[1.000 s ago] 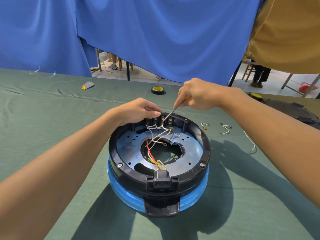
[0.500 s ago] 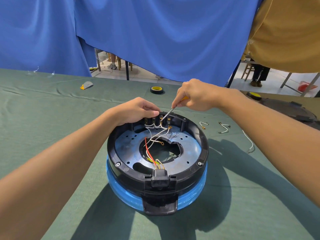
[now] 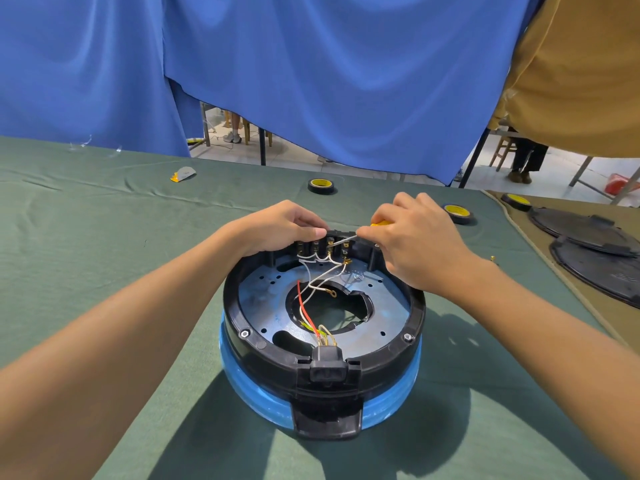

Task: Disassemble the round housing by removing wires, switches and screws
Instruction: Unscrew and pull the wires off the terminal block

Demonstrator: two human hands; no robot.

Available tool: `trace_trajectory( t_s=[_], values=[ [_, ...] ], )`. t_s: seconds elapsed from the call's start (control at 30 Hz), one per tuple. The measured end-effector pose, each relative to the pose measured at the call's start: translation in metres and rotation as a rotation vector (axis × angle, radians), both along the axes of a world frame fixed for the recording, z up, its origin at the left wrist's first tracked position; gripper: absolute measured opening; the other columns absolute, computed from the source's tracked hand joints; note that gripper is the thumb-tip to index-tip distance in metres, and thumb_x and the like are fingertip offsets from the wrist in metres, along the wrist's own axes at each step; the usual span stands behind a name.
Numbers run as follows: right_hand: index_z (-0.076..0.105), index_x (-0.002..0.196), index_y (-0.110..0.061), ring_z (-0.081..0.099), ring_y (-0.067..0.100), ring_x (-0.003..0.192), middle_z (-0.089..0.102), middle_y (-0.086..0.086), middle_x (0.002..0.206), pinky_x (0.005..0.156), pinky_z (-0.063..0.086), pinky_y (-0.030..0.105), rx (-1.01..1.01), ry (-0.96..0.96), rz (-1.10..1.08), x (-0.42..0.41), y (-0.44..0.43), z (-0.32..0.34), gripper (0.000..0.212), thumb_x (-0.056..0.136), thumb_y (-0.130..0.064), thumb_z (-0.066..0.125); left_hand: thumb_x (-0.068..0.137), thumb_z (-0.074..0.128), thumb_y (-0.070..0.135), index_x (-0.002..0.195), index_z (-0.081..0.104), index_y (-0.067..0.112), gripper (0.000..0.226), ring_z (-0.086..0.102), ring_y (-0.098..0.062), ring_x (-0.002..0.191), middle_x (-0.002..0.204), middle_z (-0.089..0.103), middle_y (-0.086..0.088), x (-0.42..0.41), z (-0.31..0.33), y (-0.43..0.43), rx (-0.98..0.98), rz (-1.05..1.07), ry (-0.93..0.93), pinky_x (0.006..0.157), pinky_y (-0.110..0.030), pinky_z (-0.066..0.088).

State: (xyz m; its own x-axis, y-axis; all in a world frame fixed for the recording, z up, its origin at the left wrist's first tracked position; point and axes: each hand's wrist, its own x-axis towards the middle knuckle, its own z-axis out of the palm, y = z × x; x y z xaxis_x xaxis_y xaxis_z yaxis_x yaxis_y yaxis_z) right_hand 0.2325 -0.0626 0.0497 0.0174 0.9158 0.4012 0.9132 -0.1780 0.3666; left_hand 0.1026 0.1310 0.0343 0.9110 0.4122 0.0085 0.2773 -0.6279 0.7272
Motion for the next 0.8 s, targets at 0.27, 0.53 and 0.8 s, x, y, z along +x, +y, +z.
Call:
trace_trajectory(
  t_s=[0.27,0.53,0.8],
  values=[
    [0.072,0.102,-0.026,0.044,0.023,0.091,0.061,-0.001,0.094,0.071,0.016,0.034,0.101,0.058,-0.138,-0.011,0.01,-0.008,0.029,0.084,-0.018,0.05,0.098,0.059,0.028,0.12,0.07,0.019,0.027,0.065,-0.015,0.104,0.108,0.072,0.004,0.0,0.001,-0.001,-0.001,0.003,0.008,0.105,-0.041,0.046],
    [0.075,0.1,-0.027,0.044,0.022,0.091,0.062,-0.001,0.091,0.072,0.016,0.036,0.148,0.133,-0.123,-0.008,0.011,-0.012,0.032,0.081,-0.015,0.051,0.097,0.059,0.028,0.119,0.07,0.019,0.026,0.064,-0.013,0.104,0.109,0.072,0.004,0.0,0.001,-0.002,-0.002,0.012,0.013,0.106,-0.04,0.045],
    [0.075,0.087,-0.02,0.047,0.024,0.086,0.061,0.001,0.083,0.071,0.017,0.036,0.209,0.068,-0.156,-0.012,0.007,-0.014,0.029,0.076,-0.014,0.05,0.097,0.059,0.03,0.119,0.07,0.022,0.025,0.063,-0.013,0.106,0.11,0.071,0.006,0.0,0.0,-0.001,0.004,0.012,0.01,0.105,-0.039,0.044]
  ],
)
